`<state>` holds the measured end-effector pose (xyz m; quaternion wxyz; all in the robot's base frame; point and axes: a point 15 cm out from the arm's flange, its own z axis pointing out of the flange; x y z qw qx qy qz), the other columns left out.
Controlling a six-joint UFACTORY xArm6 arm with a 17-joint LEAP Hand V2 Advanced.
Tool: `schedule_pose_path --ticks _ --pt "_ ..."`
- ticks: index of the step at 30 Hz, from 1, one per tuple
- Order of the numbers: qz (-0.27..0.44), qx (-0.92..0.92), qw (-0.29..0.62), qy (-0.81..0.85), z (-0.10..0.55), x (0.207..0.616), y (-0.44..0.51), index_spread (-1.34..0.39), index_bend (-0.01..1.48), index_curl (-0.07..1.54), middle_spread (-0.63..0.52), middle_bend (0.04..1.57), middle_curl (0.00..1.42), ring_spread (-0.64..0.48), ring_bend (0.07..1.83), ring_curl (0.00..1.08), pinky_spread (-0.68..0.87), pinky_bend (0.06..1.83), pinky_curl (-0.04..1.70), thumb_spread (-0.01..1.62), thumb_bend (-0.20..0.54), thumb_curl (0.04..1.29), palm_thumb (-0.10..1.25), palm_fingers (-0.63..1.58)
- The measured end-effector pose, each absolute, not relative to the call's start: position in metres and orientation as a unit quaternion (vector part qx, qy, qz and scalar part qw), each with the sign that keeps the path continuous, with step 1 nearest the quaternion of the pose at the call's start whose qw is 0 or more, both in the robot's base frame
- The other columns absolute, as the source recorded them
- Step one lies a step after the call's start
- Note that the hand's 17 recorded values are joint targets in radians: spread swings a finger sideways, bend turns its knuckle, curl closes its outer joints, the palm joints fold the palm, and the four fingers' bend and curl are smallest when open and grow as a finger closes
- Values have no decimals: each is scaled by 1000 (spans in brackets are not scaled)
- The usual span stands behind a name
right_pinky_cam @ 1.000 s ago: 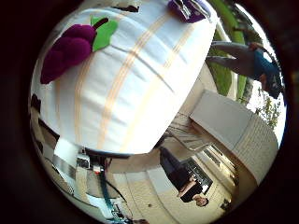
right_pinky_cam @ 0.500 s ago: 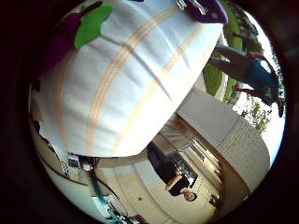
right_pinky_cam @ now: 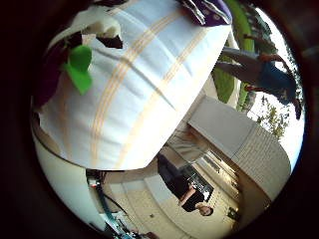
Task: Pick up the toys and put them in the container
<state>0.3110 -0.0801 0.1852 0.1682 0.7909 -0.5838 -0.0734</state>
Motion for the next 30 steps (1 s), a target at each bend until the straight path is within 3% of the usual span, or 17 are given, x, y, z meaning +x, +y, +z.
schedule_pose_path --ticks 7,17,23,30 --pt "-98 776 148 -605 241 284 -75 -910 499 78 -344 996 1013 -125 1285 854 203 1363 727 1114 -17 561 1001 920" --pt "-96 791 55 -601 377 291 -37 -1052 733 80 -350 1062 1135 -150 1364 904 154 1437 868 1159 -17 598 975 821" --pt "-80 820 -29 -567 438 316 23 -1094 837 76 -348 1093 1178 -157 1399 920 139 1462 929 1171 -16 612 967 780" --pt "-122 845 -72 -515 430 377 151 -1120 903 57 -343 1111 1203 -159 1415 927 131 1498 965 1169 -16 622 971 764"
